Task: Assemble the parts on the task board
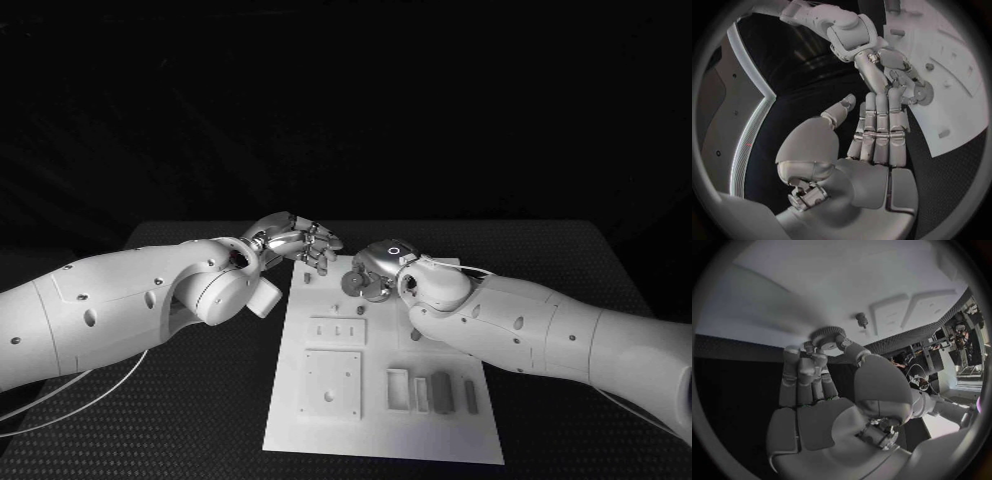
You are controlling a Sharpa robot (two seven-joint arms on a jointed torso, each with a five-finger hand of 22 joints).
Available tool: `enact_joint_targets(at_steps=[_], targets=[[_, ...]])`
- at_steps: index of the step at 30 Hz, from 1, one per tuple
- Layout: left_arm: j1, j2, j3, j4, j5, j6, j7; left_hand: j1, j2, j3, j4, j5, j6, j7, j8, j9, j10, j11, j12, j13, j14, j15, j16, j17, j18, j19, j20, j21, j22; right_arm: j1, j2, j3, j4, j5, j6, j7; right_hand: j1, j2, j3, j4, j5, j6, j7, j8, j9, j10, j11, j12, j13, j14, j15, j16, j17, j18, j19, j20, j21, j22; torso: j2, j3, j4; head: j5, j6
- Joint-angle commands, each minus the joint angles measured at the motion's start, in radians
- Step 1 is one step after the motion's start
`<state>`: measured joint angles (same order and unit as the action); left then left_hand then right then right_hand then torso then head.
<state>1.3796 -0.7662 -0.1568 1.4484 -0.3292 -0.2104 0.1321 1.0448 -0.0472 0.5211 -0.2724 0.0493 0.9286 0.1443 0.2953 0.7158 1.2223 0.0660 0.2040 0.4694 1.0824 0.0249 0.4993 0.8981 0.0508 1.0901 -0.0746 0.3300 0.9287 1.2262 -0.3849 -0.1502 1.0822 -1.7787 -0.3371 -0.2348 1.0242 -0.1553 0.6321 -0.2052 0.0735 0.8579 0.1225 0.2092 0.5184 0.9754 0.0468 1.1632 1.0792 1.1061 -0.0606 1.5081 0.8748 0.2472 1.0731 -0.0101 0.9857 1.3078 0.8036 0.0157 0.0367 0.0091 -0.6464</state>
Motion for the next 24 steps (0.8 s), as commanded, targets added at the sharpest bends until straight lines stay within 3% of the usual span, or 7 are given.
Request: enact_joint_targets(at_steps=[1, 7, 10, 18, 20, 24], targets=[[0.001, 0.001, 0.001, 0.003, -0.002, 0.010, 0.006, -0.006, -0.002, 0.000, 0.006, 0.000, -0.007, -0.001, -0.004, 0.001, -0.007, 0.003, -0.003, 0.002, 0.001, 0.001, -0.003, 0.001, 0.019, -0.001, 0.002, -0.006, 0.001, -0.006, 0.001, -0.004, -0.006, 0.030, 0.070, 0.027, 0.005, -0.007, 0.002, 0.007, 0.005, 0.028, 0.035, -0.003, -0.002, -0.010, 0.000, -0.006, -0.001, -0.008, 0.002, -0.003, 0.000, 0.015, -0.007, 0.002, -0.004, 0.015, 0.000, -0.0001, 0.0005, -0.002, 0.000], [0.001, 0.001, 0.001, 0.003, -0.002, 0.010, 0.004, -0.006, -0.002, -0.001, 0.006, 0.000, -0.008, 0.000, -0.005, 0.001, -0.008, 0.003, -0.004, 0.002, 0.001, 0.001, -0.004, 0.002, 0.019, 0.000, 0.002, -0.006, 0.002, -0.006, -0.005, -0.004, -0.006, 0.061, 0.056, 0.031, 0.001, 0.000, 0.000, 0.018, 0.005, 0.014, 0.041, -0.010, -0.009, -0.021, 0.005, -0.005, -0.001, -0.018, 0.007, -0.003, 0.001, 0.015, -0.015, 0.007, -0.007, 0.017, 0.000, 0.0001, 0.0001, -0.002, -0.001], [0.001, -0.001, 0.001, 0.003, -0.002, 0.010, 0.004, -0.007, -0.002, -0.001, 0.007, 0.000, -0.010, 0.001, -0.006, 0.002, -0.008, 0.003, -0.005, 0.003, 0.002, 0.001, -0.005, 0.002, 0.019, 0.000, 0.002, -0.006, 0.002, -0.006, -0.011, -0.004, -0.003, 0.066, 0.024, 0.035, 0.000, 0.001, -0.002, 0.021, 0.005, 0.014, 0.042, -0.009, -0.010, -0.022, 0.006, -0.004, -0.001, -0.019, 0.008, -0.002, 0.001, 0.015, -0.016, 0.008, -0.007, 0.017, 0.000, 0.0003, -0.0008, -0.004, -0.001], [0.001, -0.003, 0.001, 0.002, -0.002, 0.009, 0.005, -0.007, -0.002, 0.000, 0.008, 0.000, -0.011, 0.001, -0.007, 0.002, -0.009, 0.003, -0.005, 0.004, 0.002, 0.001, -0.005, 0.003, 0.020, 0.000, 0.002, -0.007, 0.002, -0.005, -0.045, -0.003, 0.042, 0.090, -0.108, 0.062, 0.001, -0.002, -0.004, 0.024, 0.005, 0.025, 0.040, -0.002, -0.010, -0.018, 0.004, 0.003, -0.001, -0.015, 0.007, 0.004, 0.002, 0.015, -0.010, 0.007, -0.002, 0.019, 0.000, 0.0010, -0.0009, -0.004, 0.001], [0.001, -0.006, 0.001, 0.002, -0.002, 0.009, 0.006, -0.007, -0.002, 0.000, 0.008, 0.000, -0.011, 0.001, -0.007, 0.002, -0.009, 0.003, -0.006, 0.004, 0.002, 0.001, -0.005, 0.003, 0.020, 0.000, 0.002, -0.007, 0.002, -0.005, -0.059, -0.001, 0.056, 0.115, -0.162, 0.083, 0.003, -0.006, -0.004, 0.024, 0.005, 0.028, 0.039, -0.001, -0.010, -0.016, 0.004, 0.005, -0.001, -0.013, 0.006, 0.005, 0.002, 0.015, -0.009, 0.006, -0.001, 0.019, -0.001, 0.0014, -0.0014, -0.004, 0.004], [0.001, -0.010, 0.001, -0.001, -0.002, 0.005, 0.008, -0.007, -0.002, 0.000, 0.007, 0.000, -0.012, 0.001, -0.008, 0.002, -0.009, 0.003, -0.006, 0.004, 0.002, 0.001, -0.005, 0.003, 0.020, 0.000, 0.002, -0.007, 0.003, 0.000, -0.090, 0.012, 0.084, 0.180, -0.247, 0.135, 0.005, -0.021, -0.005, 0.028, 0.005, 0.025, 0.039, -0.001, -0.013, -0.014, 0.003, 0.007, -0.002, -0.011, 0.005, 0.006, 0.001, 0.015, -0.005, 0.005, 0.001, 0.018, -0.001, 0.0018, -0.0041, -0.005, 0.009]])
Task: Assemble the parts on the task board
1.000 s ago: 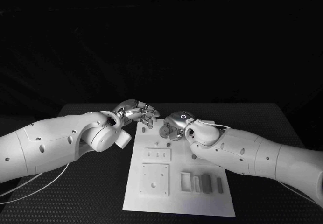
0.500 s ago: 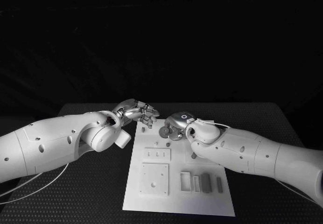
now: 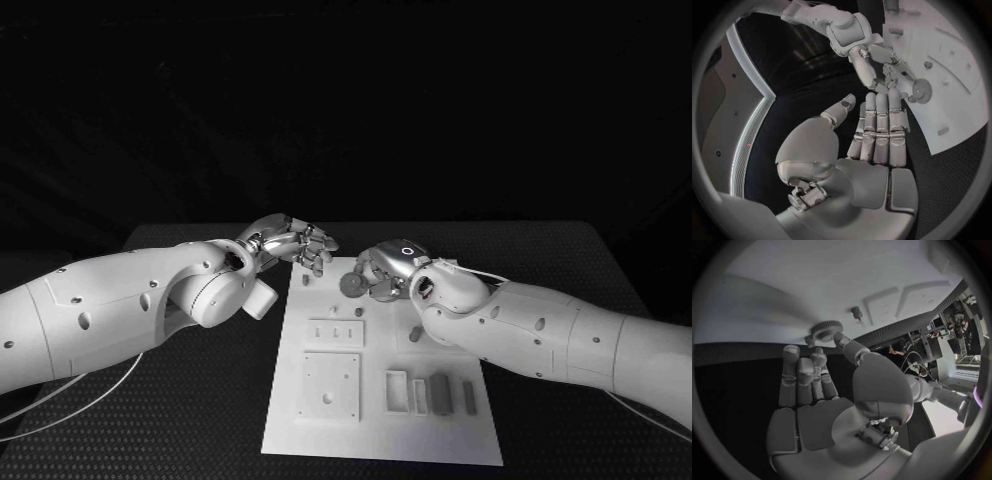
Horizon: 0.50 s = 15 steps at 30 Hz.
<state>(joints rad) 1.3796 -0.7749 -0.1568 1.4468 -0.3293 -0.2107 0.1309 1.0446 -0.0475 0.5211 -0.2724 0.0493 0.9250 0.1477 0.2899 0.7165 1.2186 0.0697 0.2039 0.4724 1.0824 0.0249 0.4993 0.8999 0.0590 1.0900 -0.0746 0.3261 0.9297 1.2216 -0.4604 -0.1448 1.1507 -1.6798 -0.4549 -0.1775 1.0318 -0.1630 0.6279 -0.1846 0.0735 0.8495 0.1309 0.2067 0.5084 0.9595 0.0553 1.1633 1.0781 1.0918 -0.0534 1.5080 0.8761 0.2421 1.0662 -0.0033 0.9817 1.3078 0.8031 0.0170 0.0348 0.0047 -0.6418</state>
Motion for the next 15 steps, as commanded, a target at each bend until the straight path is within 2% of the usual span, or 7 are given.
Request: enact_joint_targets(at_steps=[1, 5, 8, 9, 11, 12, 15], targets=[[0.001, -0.002, 0.001, 0.000, -0.002, 0.005, 0.010, -0.006, -0.002, 0.000, 0.007, 0.000, -0.008, -0.002, -0.002, 0.002, -0.005, -0.001, -0.006, 0.001, 0.002, 0.001, -0.005, 0.001, 0.012, 0.000, 0.002, -0.003, 0.002, 0.008, -0.026, 0.012, 0.026, 0.091, -0.126, 0.080, -0.003, -0.023, 0.000, 0.011, 0.006, 0.028, 0.032, -0.002, -0.005, 0.003, -0.004, 0.008, -0.002, 0.004, -0.001, 0.006, -0.001, 0.020, 0.003, -0.003, 0.005, 0.018, 0.000, 0.0011, -0.0033, 0.000, 0.006], [0.001, -0.006, 0.001, -0.006, -0.002, 0.001, 0.014, -0.004, -0.003, 0.001, 0.006, 0.000, -0.008, -0.002, -0.003, 0.002, -0.005, -0.001, -0.006, 0.002, 0.002, 0.001, -0.006, 0.002, 0.012, 0.000, 0.002, -0.004, 0.002, 0.022, -0.074, 0.033, 0.070, 0.155, -0.117, 0.106, -0.023, -0.056, -0.010, 0.033, 0.004, 0.000, 0.038, -0.015, -0.014, 0.000, 0.002, 0.009, -0.005, 0.003, 0.005, 0.007, -0.002, 0.020, 0.002, -0.002, 0.004, 0.017, -0.001, 0.0024, -0.0035, -0.002, 0.013], [0.001, -0.010, 0.001, -0.012, -0.002, 0.002, 0.017, -0.003, -0.003, 0.001, 0.005, 0.000, -0.009, -0.002, -0.003, 0.003, -0.005, -0.001, -0.006, 0.003, 0.002, 0.001, -0.006, 0.002, 0.012, 0.000, 0.002, -0.004, 0.002, 0.026, -0.126, 0.055, 0.114, 0.202, -0.104, 0.140, -0.026, -0.063, -0.015, 0.038, 0.004, -0.003, 0.040, -0.016, -0.015, -0.001, 0.003, 0.010, -0.005, 0.001, 0.006, 0.007, -0.001, 0.020, 0.000, -0.002, 0.003, 0.018, -0.002, 0.0027, -0.0062, -0.006, 0.021], [0.001, -0.011, 0.001, -0.014, -0.002, 0.002, 0.018, -0.003, -0.003, 0.001, 0.005, 0.000, -0.009, -0.002, -0.003, 0.003, -0.005, -0.001, -0.006, 0.003, 0.002, 0.001, -0.006, 0.002, 0.012, 0.000, 0.002, -0.004, 0.002, 0.028, -0.147, 0.059, 0.130, 0.215, -0.102, 0.152, -0.026, -0.063, -0.015, 0.038, 0.004, -0.003, 0.040, -0.016, -0.015, -0.001, 0.003, 0.010, -0.005, 0.001, 0.006, 0.007, -0.001, 0.020, -0.001, -0.002, 0.003, 0.018, -0.003, 0.0034, -0.0078, -0.005, 0.023], [0.001, -0.014, 0.000, -0.019, -0.002, 0.003, 0.020, -0.003, -0.003, 0.001, 0.005, 0.000, -0.008, -0.002, -0.003, 0.003, -0.005, -0.001, -0.007, 0.003, 0.002, 0.001, -0.006, 0.003, 0.012, 0.000, 0.002, -0.004, 0.002, 0.033, -0.195, 0.068, 0.153, 0.259, -0.068, 0.213, -0.017, -0.060, -0.015, 0.033, 0.004, 0.002, 0.042, -0.012, -0.014, -0.004, 0.005, 0.010, -0.005, -0.002, 0.008, 0.007, -0.002, 0.020, -0.005, -0.002, 0.002, 0.018, -0.005, 0.0057, -0.0140, -0.003, 0.031], [0.001, -0.014, 0.000, -0.022, -0.002, 0.003, 0.021, -0.002, -0.003, 0.002, 0.004, 0.000, -0.008, -0.002, -0.003, 0.003, -0.005, -0.001, -0.007, 0.003, 0.003, 0.000, -0.007, 0.003, 0.012, 0.000, 0.002, -0.004, 0.003, 0.036, -0.215, 0.070, 0.159, 0.291, -0.055, 0.239, -0.003, -0.050, -0.015, 0.023, 0.004, 0.011, 0.042, -0.005, -0.012, -0.007, 0.005, 0.010, -0.006, -0.005, 0.008, 0.005, -0.003, 0.020, -0.008, -0.003, 0.000, 0.018, -0.005, 0.0064, -0.0157, -0.003, 0.032], [0.001, -0.014, 0.000, -0.030, -0.002, 0.005, 0.028, -0.001, -0.003, 0.002, 0.004, 0.000, -0.008, -0.002, -0.003, 0.004, -0.005, -0.001, -0.007, 0.004, 0.003, 0.000, -0.007, 0.003, 0.012, 0.000, 0.002, -0.004, 0.003, 0.041, -0.266, 0.074, 0.164, 0.368, -0.021, 0.298, 0.026, -0.019, -0.026, -0.016, 0.004, 0.021, 0.039, 0.005, -0.009, -0.023, 0.004, 0.004, -0.011, -0.021, 0.007, -0.005, -0.007, 0.020, -0.028, 0.004, -0.009, 0.017, -0.010, 0.0112, -0.0286, 0.000, 0.038]])
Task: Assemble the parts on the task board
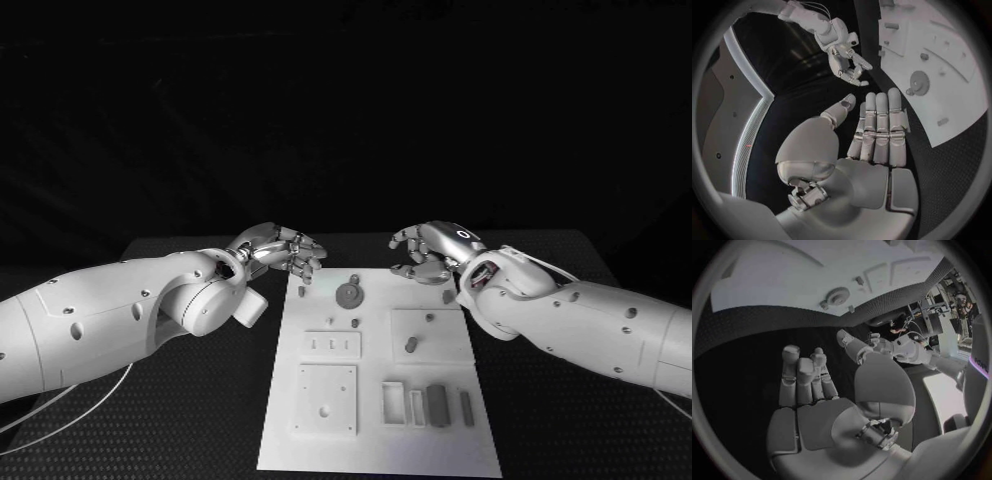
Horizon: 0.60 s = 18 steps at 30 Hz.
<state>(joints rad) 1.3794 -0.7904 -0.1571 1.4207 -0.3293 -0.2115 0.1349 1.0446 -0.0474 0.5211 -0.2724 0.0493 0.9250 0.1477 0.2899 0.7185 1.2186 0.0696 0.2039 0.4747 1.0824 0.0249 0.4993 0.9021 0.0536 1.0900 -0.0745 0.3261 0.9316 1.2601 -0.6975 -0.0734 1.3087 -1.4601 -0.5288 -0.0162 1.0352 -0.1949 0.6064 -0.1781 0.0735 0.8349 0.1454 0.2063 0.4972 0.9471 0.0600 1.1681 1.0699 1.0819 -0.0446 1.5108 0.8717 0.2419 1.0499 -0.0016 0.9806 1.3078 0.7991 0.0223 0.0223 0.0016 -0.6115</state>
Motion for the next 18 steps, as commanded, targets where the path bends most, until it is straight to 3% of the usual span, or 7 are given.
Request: enact_joint_targets(at_steps=[1, 7, 13, 15, 18], targets=[[0.001, 0.001, 0.001, -0.005, -0.001, 0.007, 0.026, 0.000, -0.002, 0.002, 0.004, 0.000, -0.007, -0.002, -0.003, 0.002, -0.004, -0.001, -0.007, 0.002, 0.003, 0.000, -0.007, 0.001, 0.017, 0.001, 0.002, -0.004, 0.001, 0.003, -0.046, 0.004, 0.003, 0.159, 0.068, 0.161, 0.027, 0.019, -0.009, -0.032, 0.004, 0.037, 0.024, 0.007, 0.003, -0.012, -0.002, 0.000, -0.004, -0.013, -0.002, -0.008, -0.004, 0.020, -0.014, 0.005, -0.009, 0.017, -0.007, 0.0067, -0.0189, 0.004, 0.010], [0.000, 0.004, 0.000, -0.014, -0.001, 0.012, 0.034, 0.001, -0.001, 0.003, 0.003, 0.000, -0.006, -0.003, -0.002, 0.003, -0.004, -0.001, -0.007, 0.003, 0.004, 0.000, -0.007, 0.002, 0.017, 0.001, 0.002, -0.004, 0.002, 0.005, -0.105, 0.005, -0.037, 0.179, 0.114, 0.215, 0.055, 0.031, -0.016, -0.076, 0.005, 0.048, 0.020, 0.017, 0.006, -0.014, -0.005, 0.000, -0.009, -0.018, -0.004, -0.009, -0.006, 0.020, -0.020, 0.012, -0.012, 0.017, -0.012, 0.0134, -0.0322, 0.000, 0.015], [-0.001, 0.008, 0.000, -0.020, -0.002, 0.029, 0.045, 0.003, 0.006, 0.005, 0.003, 0.000, 0.003, -0.006, 0.000, 0.006, -0.002, -0.002, -0.007, 0.005, 0.004, 0.000, -0.008, 0.004, 0.017, 0.002, 0.002, -0.005, 0.003, 0.005, -0.127, 0.005, -0.077, 0.152, 0.165, 0.217, 0.066, 0.031, -0.017, -0.090, 0.006, 0.052, 0.019, 0.022, 0.008, -0.015, -0.006, 0.000, -0.011, -0.020, -0.006, -0.009, -0.007, 0.020, -0.022, 0.015, -0.013, 0.018, -0.014, 0.0192, -0.0358, -0.001, 0.013], [-0.002, 0.008, 0.000, -0.021, -0.003, 0.033, 0.047, 0.003, 0.009, 0.005, 0.003, 0.000, 0.007, -0.008, 0.001, 0.007, -0.002, -0.002, -0.008, 0.006, 0.004, 0.000, -0.009, 0.005, 0.017, 0.002, 0.002, -0.006, 0.004, 0.004, -0.132, 0.004, -0.083, 0.118, 0.178, 0.216, 0.064, 0.029, -0.019, -0.091, 0.005, 0.053, 0.019, 0.022, 0.008, -0.015, -0.006, 0.000, -0.012, -0.020, -0.006, -0.009, -0.007, 0.020, -0.023, 0.016, -0.013, 0.018, -0.013, 0.0170, -0.0335, -0.005, 0.013], [-0.002, 0.005, 0.000, -0.021, -0.003, 0.031, 0.046, 0.003, 0.011, 0.005, 0.003, 0.000, 0.009, -0.010, 0.001, 0.007, -0.002, -0.002, -0.009, 0.007, 0.004, 0.001, -0.010, 0.005, 0.017, 0.001, 0.002, -0.007, 0.004, -0.001, -0.134, 0.003, -0.096, 0.084, 0.192, 0.211, 0.065, 0.025, -0.019, -0.094, 0.006, 0.054, 0.018, 0.023, 0.008, -0.016, -0.006, 0.000, -0.013, -0.021, -0.006, -0.010, -0.008, 0.020, -0.024, 0.017, -0.014, 0.018, -0.013, 0.0171, -0.0350, -0.005, 0.012]])
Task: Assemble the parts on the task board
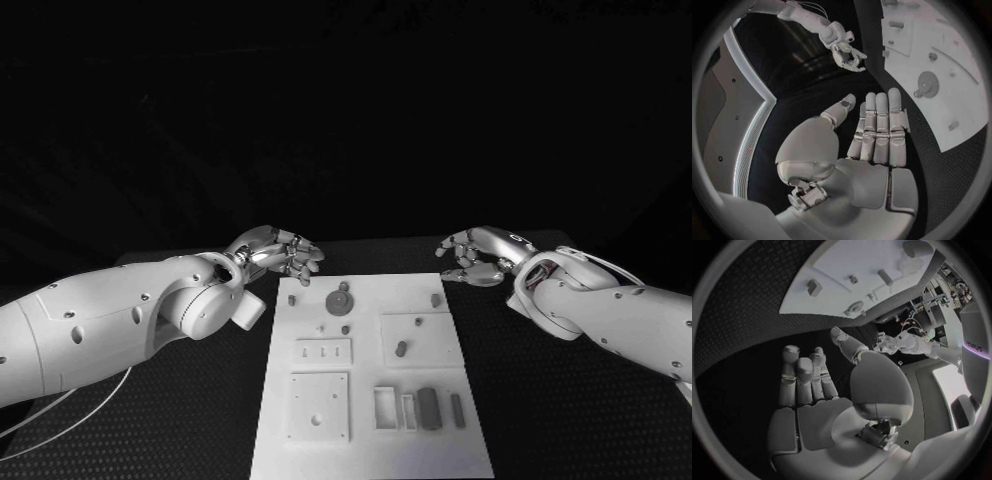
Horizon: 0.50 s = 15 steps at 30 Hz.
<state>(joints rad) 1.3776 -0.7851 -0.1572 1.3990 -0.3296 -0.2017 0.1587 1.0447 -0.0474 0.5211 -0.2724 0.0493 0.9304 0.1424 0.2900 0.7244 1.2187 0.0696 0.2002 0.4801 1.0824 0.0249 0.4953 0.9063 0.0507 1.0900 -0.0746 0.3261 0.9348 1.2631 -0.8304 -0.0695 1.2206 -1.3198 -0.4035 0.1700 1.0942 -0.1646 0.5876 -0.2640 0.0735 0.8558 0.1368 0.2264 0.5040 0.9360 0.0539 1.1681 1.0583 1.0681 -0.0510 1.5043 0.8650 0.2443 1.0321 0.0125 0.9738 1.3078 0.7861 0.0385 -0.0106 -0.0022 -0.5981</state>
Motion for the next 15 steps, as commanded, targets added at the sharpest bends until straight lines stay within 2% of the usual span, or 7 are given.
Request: enact_joint_targets(at_steps=[1, 4, 6, 7, 9, 14, 15], targets=[[0.000, -0.001, 0.000, 0.001, -0.003, 0.021, 0.022, 0.003, 0.010, 0.005, 0.002, 0.000, 0.003, -0.004, 0.000, 0.000, -0.002, -0.002, -0.006, 0.002, 0.004, 0.001, -0.006, 0.002, 0.019, 0.001, 0.002, -0.007, 0.001, -0.007, 0.001, -0.001, -0.015, -0.068, 0.069, 0.024, 0.007, -0.005, 0.000, -0.009, 0.006, 0.033, 0.027, 0.003, 0.002, -0.005, 0.000, 0.000, -0.001, -0.008, 0.001, -0.003, -0.001, 0.017, -0.007, 0.003, -0.007, 0.018, -0.001, 0.0022, -0.0041, 0.000, -0.003], [0.000, 0.000, 0.000, 0.002, -0.003, 0.021, 0.022, 0.001, 0.008, 0.004, 0.001, 0.000, -0.001, -0.002, -0.006, -0.004, -0.002, -0.001, -0.007, 0.003, 0.004, 0.001, -0.007, 0.003, 0.019, 0.001, 0.002, -0.008, 0.002, -0.019, 0.010, -0.003, -0.038, -0.070, 0.072, 0.027, 0.009, -0.010, -0.001, -0.011, 0.006, 0.028, 0.026, 0.001, 0.001, -0.007, -0.001, -0.001, -0.003, -0.010, 0.001, -0.004, -0.002, 0.017, -0.009, 0.005, -0.008, 0.018, 0.000, 0.0020, -0.0067, 0.000, -0.002], [0.000, 0.001, 0.000, 0.002, -0.003, 0.020, 0.020, 0.001, 0.006, 0.004, 0.000, 0.000, -0.005, 0.000, -0.011, -0.006, -0.002, -0.001, -0.008, 0.004, 0.004, 0.001, -0.008, 0.004, 0.020, 0.001, 0.002, -0.008, 0.003, -0.028, 0.022, -0.003, -0.061, -0.069, 0.074, 0.031, 0.010, -0.013, -0.001, -0.012, 0.006, 0.023, 0.026, -0.001, 0.000, -0.009, -0.001, -0.002, -0.003, -0.012, 0.000, -0.005, -0.002, 0.017, -0.011, 0.006, -0.009, 0.017, 0.000, 0.0015, -0.0055, -0.001, -0.002], [0.000, 0.000, 0.000, 0.002, -0.003, 0.018, 0.019, 0.000, 0.005, 0.003, 0.000, 0.000, -0.009, 0.002, -0.014, -0.008, -0.002, -0.001, -0.009, 0.004, 0.005, 0.001, -0.009, 0.004, 0.019, 0.001, 0.002, -0.009, 0.004, -0.035, 0.036, -0.004, -0.083, -0.056, 0.077, 0.037, 0.009, -0.015, -0.001, -0.012, 0.006, 0.019, 0.026, -0.003, -0.001, -0.010, -0.001, -0.002, -0.004, -0.013, 0.000, -0.006, -0.002, 0.017, -0.012, 0.007, -0.010, 0.017, 0.000, -0.0003, -0.0020, 0.000, -0.002], [0.000, 0.004, 0.000, -0.001, -0.002, 0.013, 0.017, -0.002, 0.002, 0.002, 0.000, 0.000, -0.015, 0.006, -0.020, -0.011, -0.003, 0.000, -0.010, 0.005, 0.005, 0.001, -0.010, 0.005, 0.019, 0.002, 0.002, -0.010, 0.004, -0.041, 0.045, -0.004, -0.103, -0.049, 0.084, 0.045, 0.003, -0.027, -0.002, -0.009, 0.006, -0.009, 0.039, -0.017, -0.008, -0.020, 0.010, -0.005, -0.005, -0.021, 0.009, -0.008, -0.003, 0.017, -0.018, 0.010, -0.014, 0.016, 0.000, 0.0004, -0.0011, -0.001, -0.004], [-0.003, 0.004, 0.000, -0.003, -0.002, 0.020, 0.018, -0.006, -0.005, 0.001, 0.002, 0.000, -0.039, 0.018, -0.037, -0.019, -0.006, 0.002, -0.014, 0.007, 0.006, 0.001, -0.012, 0.008, 0.020, 0.003, 0.002, -0.011, 0.006, -0.054, 0.059, -0.006, -0.122, -0.047, 0.091, 0.050, 0.004, -0.032, -0.001, -0.007, 0.006, -0.017, 0.044, -0.021, -0.010, -0.027, 0.016, -0.004, -0.005, -0.026, 0.015, -0.008, -0.003, 0.017, -0.021, 0.013, -0.016, 0.017, -0.001, -0.0002, 0.0036, -0.006, -0.007], [-0.003, 0.005, 0.000, -0.003, -0.002, 0.019, 0.018, -0.006, -0.005, 0.001, 0.002, 0.000, -0.039, 0.018, -0.037, -0.019, -0.006, 0.002, -0.014, 0.007, 0.006, 0.001, -0.012, 0.008, 0.020, 0.003, 0.002, -0.011, 0.006, -0.058, 0.062, -0.006, -0.126, -0.049, 0.096, 0.051, 0.005, -0.032, -0.001, -0.007, 0.006, -0.018, 0.044, -0.021, -0.010, -0.027, 0.016, -0.004, -0.005, -0.027, 0.015, -0.008, -0.003, 0.017, -0.021, 0.013, -0.016, 0.017, -0.002, -0.0008, 0.0043, 0.001, -0.011]])
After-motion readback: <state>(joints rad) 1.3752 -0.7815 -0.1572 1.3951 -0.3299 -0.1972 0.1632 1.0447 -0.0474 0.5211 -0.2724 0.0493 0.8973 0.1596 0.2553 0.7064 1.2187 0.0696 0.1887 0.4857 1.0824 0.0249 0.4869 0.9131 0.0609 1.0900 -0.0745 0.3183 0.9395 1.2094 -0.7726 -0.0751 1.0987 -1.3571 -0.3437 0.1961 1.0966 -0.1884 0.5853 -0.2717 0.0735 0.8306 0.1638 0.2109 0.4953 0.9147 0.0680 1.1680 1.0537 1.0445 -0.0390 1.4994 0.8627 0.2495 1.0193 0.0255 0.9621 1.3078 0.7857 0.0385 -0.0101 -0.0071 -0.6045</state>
